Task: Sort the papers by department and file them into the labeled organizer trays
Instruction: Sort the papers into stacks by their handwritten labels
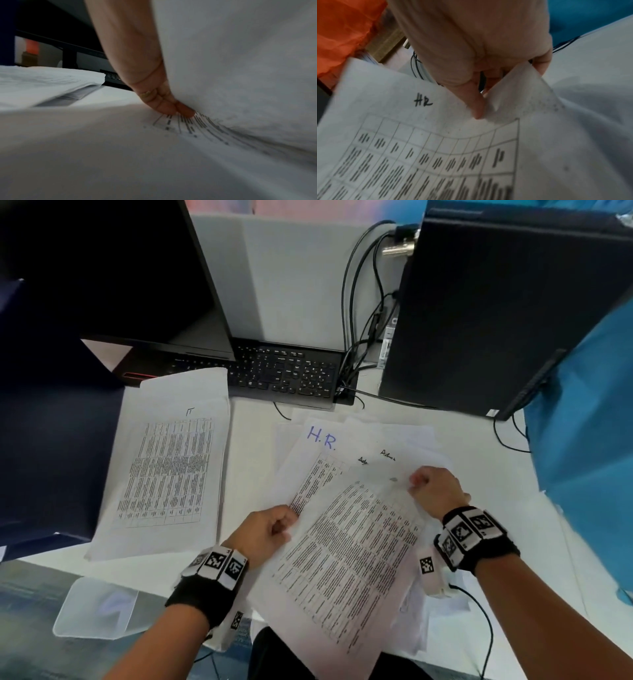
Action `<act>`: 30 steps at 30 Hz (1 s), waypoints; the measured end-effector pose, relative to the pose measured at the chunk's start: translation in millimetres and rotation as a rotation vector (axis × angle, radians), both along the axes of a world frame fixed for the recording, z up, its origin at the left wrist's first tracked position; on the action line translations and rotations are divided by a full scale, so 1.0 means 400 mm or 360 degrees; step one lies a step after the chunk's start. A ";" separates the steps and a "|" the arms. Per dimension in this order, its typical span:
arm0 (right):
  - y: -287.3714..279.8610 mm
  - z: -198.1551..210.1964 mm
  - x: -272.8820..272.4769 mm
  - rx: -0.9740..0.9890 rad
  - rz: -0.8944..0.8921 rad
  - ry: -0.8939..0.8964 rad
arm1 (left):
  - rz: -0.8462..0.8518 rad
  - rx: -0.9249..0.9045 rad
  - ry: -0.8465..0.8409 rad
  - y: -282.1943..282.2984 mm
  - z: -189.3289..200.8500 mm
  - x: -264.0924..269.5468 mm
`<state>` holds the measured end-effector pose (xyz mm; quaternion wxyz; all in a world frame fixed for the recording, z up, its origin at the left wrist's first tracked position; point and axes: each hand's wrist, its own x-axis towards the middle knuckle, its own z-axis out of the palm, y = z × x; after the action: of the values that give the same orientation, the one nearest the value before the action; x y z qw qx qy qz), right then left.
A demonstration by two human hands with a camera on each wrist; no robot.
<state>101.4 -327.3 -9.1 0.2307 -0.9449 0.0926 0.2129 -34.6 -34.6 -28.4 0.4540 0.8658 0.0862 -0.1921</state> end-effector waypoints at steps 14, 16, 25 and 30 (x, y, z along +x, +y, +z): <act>0.036 -0.036 -0.028 0.0388 0.0420 0.0058 | 0.0527 0.0466 -0.0131 0.012 0.021 0.068; 0.036 -0.038 -0.022 0.0355 0.0377 0.0023 | 0.0556 0.0339 -0.0214 0.012 0.020 0.063; -0.007 -0.022 0.009 0.0574 0.0176 -0.0581 | 0.0121 -0.0038 -0.0475 0.016 0.010 -0.020; -0.028 -0.017 -0.004 0.0887 -0.0176 -0.0393 | -0.0016 -0.0168 -0.0203 -0.029 0.030 -0.033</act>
<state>99.7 -338.6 -15.8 0.5017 -0.8575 0.0532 0.1009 -47.6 -46.0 -16.6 0.5027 0.8515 0.0423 -0.1430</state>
